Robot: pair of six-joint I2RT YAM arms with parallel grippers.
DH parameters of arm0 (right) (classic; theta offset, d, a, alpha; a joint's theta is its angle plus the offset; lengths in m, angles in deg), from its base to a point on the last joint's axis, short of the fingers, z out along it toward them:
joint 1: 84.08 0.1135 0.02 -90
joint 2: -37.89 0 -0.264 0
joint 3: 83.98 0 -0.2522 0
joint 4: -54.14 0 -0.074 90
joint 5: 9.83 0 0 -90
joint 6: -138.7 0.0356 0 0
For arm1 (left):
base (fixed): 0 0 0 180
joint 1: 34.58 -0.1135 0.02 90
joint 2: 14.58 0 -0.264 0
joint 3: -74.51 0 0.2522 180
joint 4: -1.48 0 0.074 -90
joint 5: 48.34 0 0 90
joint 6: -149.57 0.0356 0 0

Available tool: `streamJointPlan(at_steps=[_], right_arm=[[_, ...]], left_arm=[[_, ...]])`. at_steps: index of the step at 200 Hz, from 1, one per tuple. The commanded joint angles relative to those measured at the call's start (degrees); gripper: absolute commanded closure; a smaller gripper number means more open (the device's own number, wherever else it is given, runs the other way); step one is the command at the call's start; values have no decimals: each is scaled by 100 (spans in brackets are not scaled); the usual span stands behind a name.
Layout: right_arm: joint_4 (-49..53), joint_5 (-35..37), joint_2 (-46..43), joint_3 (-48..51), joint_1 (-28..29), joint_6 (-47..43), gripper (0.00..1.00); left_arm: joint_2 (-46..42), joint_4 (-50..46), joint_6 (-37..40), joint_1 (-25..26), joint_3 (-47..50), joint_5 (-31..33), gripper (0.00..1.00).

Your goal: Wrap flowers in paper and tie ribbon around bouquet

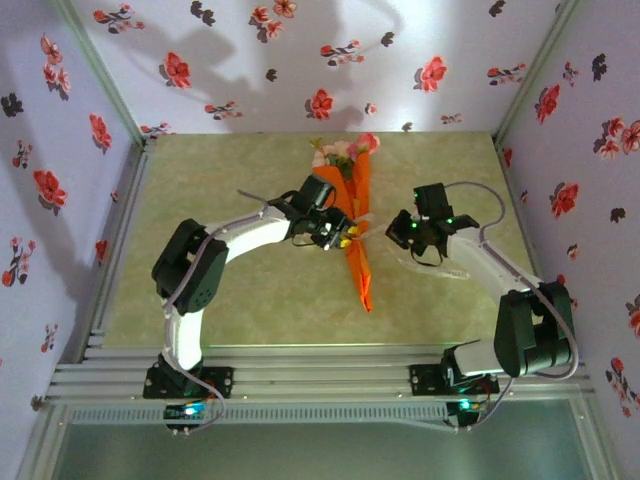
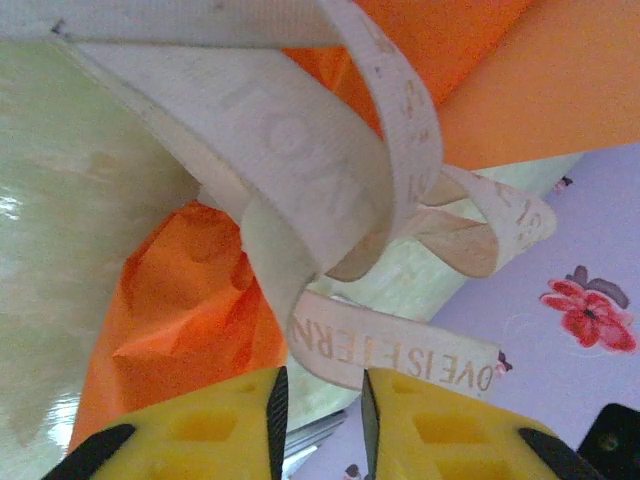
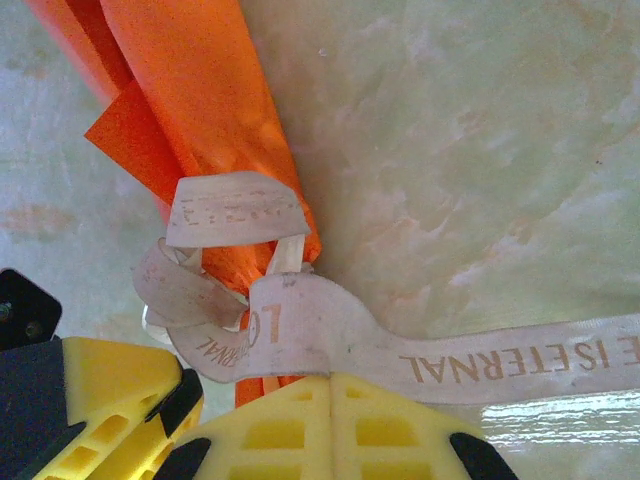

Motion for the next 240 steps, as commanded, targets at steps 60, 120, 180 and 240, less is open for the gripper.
streamJointPlan(at_steps=[60, 120, 180, 240], right_arm=[[-153, -123, -87, 18, -32, 201, 100], [-300, -209, 35, -60, -72, 305, 100], [-285, -242, 55, -110, -81, 369, 100], [171, -3, -309, -39, -248, 272, 100]], left_arm=[[2, -624, -245, 56, -371, 310, 68], [-212, -830, -1385, 359, -235, 426, 67], [-89, -836, -1874, 383, -235, 676, 64], [-23, -985, -1588, 241, -384, 927, 64]])
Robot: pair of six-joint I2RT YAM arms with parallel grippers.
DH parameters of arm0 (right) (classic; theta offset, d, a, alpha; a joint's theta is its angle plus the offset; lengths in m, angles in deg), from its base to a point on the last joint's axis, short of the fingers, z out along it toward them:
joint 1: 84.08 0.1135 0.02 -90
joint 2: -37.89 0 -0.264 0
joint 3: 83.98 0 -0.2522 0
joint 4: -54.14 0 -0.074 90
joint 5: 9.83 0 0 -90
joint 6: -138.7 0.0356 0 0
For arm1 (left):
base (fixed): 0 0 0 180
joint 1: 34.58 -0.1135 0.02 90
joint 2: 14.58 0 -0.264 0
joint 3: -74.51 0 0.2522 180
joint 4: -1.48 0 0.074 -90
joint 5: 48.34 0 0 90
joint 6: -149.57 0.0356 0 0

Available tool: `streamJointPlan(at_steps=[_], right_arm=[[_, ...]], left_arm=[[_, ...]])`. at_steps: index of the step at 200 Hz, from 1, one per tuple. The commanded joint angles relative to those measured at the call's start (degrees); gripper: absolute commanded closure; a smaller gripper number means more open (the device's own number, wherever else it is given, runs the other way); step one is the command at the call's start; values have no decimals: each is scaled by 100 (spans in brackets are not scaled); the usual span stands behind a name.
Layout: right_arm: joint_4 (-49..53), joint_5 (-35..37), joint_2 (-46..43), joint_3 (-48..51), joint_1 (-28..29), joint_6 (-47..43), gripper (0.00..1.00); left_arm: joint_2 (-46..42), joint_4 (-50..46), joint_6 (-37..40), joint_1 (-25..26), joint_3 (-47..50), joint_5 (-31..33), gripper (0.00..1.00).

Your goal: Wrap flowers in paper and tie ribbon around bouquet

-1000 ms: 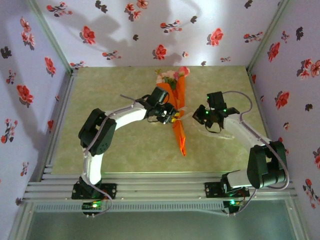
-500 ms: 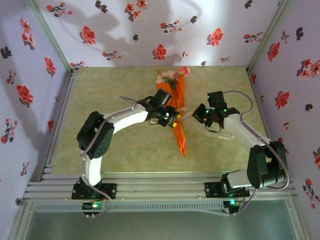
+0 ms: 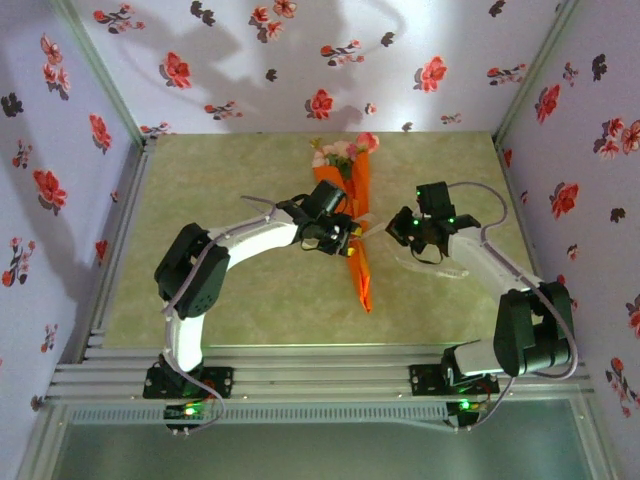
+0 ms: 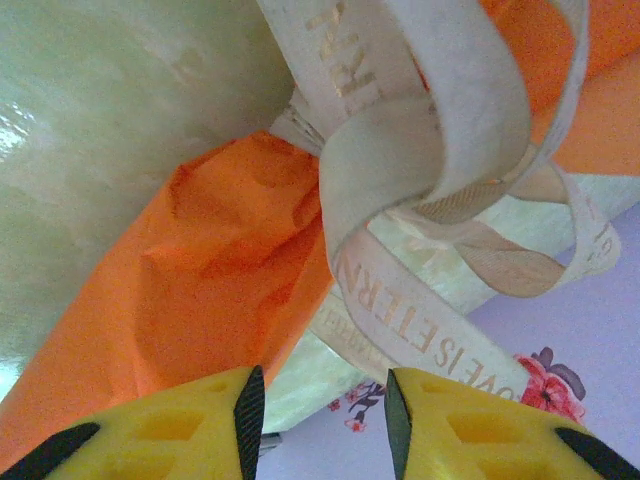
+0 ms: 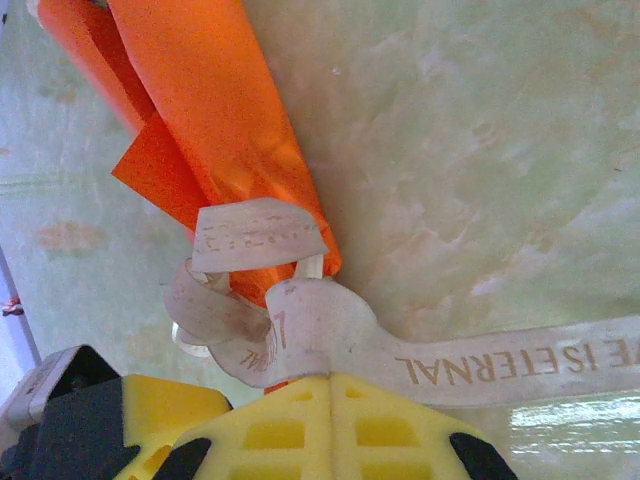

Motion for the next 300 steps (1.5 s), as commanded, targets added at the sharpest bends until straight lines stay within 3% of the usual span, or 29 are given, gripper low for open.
streamJointPlan(at_steps=[1, 57, 101, 145, 217, 300], right_arm=[[309, 110, -281, -33, -119, -23, 100], [345, 25, -401, 105, -224, -23, 100], [643, 199, -559, 92, -241, -93, 100], [922, 240, -827, 173, -367, -194, 100], [1172, 323, -1056, 269, -479, -247, 100], [1310, 200, -1290, 377, -700, -264, 100]], left_arm=[[43, -300, 127, -126, -140, 237, 64], [231, -379, 942, -446, -402, 355, 69], [426, -189, 1050, -447, -514, 194, 68], [584, -202, 1137, -447, -603, 151, 62], [658, -250, 1138, -469, -550, 252, 83], [649, -244, 1148, -490, -564, 248, 85]])
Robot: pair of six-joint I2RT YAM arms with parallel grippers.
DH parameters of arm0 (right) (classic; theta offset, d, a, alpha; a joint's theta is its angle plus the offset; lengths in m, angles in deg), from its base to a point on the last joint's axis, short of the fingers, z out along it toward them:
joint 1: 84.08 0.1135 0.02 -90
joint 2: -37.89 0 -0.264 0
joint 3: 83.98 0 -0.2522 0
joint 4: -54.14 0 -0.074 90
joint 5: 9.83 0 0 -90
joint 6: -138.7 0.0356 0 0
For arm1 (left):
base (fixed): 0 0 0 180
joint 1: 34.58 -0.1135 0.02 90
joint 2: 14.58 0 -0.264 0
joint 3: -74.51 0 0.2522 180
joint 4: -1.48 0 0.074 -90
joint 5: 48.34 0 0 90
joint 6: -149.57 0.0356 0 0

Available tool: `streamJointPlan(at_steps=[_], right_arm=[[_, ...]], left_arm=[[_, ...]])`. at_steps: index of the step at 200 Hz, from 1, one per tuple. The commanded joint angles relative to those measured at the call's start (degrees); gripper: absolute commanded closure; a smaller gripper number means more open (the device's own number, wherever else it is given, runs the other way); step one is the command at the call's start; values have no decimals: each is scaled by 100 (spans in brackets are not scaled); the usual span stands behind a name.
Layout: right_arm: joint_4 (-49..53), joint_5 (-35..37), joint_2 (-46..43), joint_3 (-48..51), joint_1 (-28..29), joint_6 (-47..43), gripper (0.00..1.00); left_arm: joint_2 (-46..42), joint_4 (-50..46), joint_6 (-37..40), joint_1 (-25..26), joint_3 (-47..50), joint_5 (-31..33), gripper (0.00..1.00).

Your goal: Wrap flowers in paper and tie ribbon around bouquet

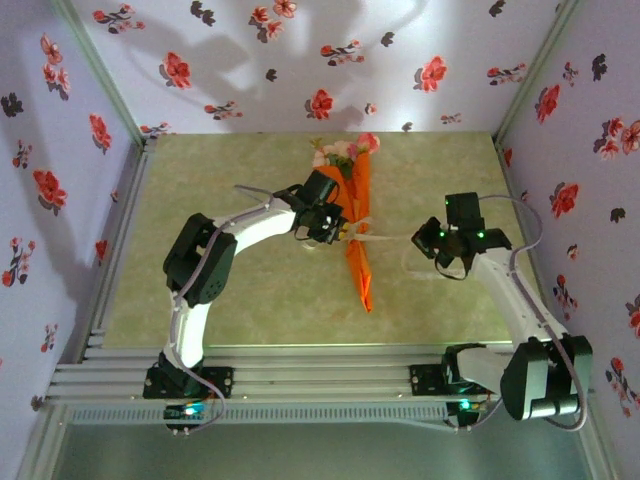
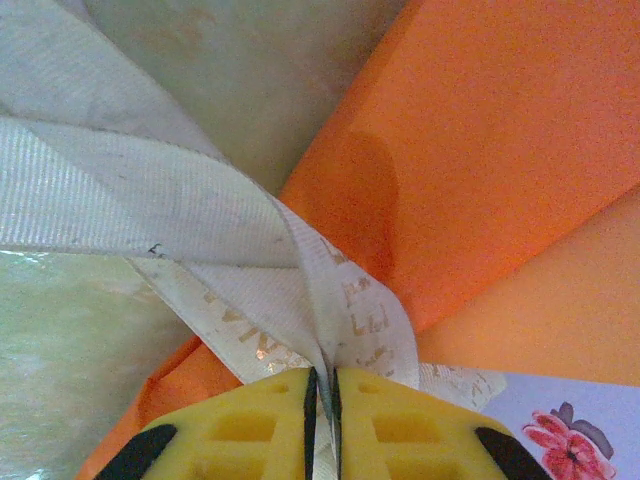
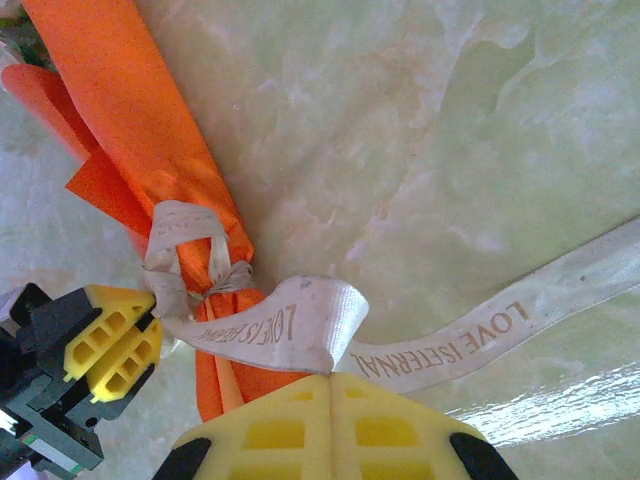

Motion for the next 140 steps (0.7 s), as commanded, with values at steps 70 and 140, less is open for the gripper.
streamJointPlan(at_steps=[70, 140], right_arm=[[-447, -517, 465, 19, 69, 103, 100], [-497, -498, 531, -8, 92, 139, 100]], left_arm=[[-673, -1324, 66, 143, -159, -146, 55], [-384, -1459, -295, 539, -657, -610, 57]])
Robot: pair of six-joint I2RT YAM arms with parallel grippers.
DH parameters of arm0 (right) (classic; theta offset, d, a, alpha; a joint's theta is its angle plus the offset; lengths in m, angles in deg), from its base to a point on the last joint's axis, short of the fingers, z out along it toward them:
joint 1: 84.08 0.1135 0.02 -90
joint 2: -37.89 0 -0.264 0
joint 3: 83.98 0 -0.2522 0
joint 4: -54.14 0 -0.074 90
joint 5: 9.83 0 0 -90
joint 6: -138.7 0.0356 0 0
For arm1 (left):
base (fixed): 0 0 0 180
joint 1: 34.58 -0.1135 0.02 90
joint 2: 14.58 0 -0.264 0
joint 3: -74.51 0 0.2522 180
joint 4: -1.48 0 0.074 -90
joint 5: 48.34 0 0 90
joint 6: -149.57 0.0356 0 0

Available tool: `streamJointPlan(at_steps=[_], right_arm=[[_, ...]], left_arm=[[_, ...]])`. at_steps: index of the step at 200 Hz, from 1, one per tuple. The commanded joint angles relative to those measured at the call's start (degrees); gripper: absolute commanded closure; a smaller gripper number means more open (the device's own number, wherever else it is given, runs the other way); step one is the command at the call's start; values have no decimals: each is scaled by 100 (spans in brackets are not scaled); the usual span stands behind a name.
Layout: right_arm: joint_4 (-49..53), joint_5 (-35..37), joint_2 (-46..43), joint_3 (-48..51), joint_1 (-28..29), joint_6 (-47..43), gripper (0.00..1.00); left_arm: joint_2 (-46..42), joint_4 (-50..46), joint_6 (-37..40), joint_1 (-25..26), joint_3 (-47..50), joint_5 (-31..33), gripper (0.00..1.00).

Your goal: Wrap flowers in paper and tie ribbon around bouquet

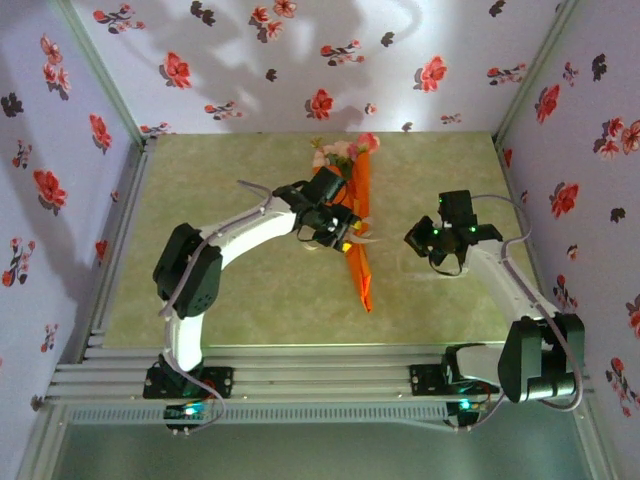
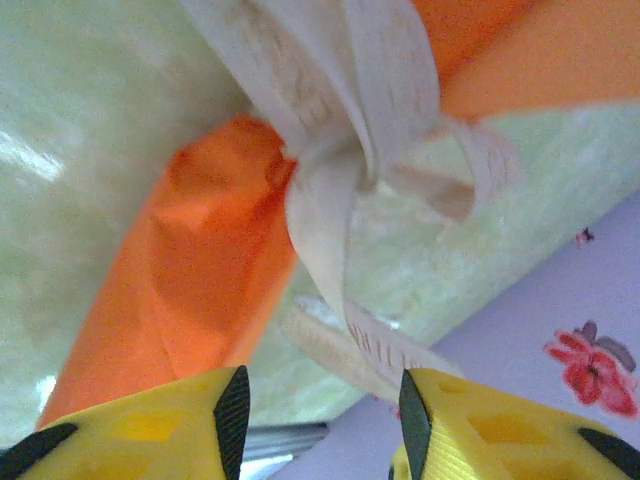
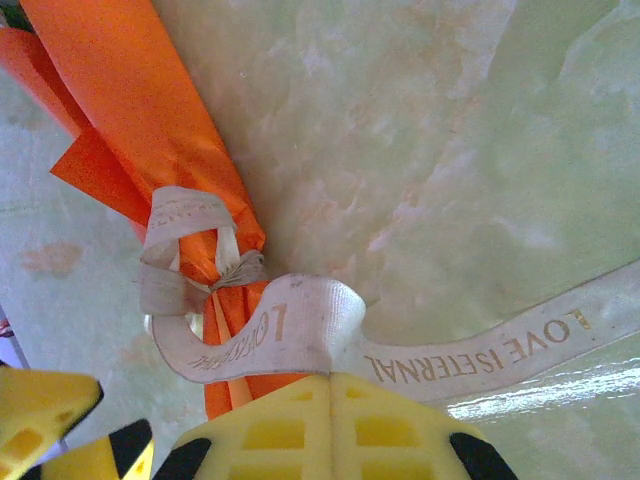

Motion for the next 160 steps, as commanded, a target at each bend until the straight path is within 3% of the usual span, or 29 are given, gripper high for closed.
streamJointPlan(at_steps=[1, 56, 142, 160], right_arm=[[-79, -62, 11, -41, 38, 73, 100], [-148, -111, -41, 25, 42, 149, 100], [-222, -226, -34, 91, 46, 187, 100], [-224, -234, -47, 104, 44, 187, 100]], left_arm=[[198, -376, -147, 98, -245, -237, 57], [623, -253, -251, 96, -634, -263, 65], [952, -229, -302, 111, -910, -273, 68], [990, -207, -308, 112, -904, -290, 74]])
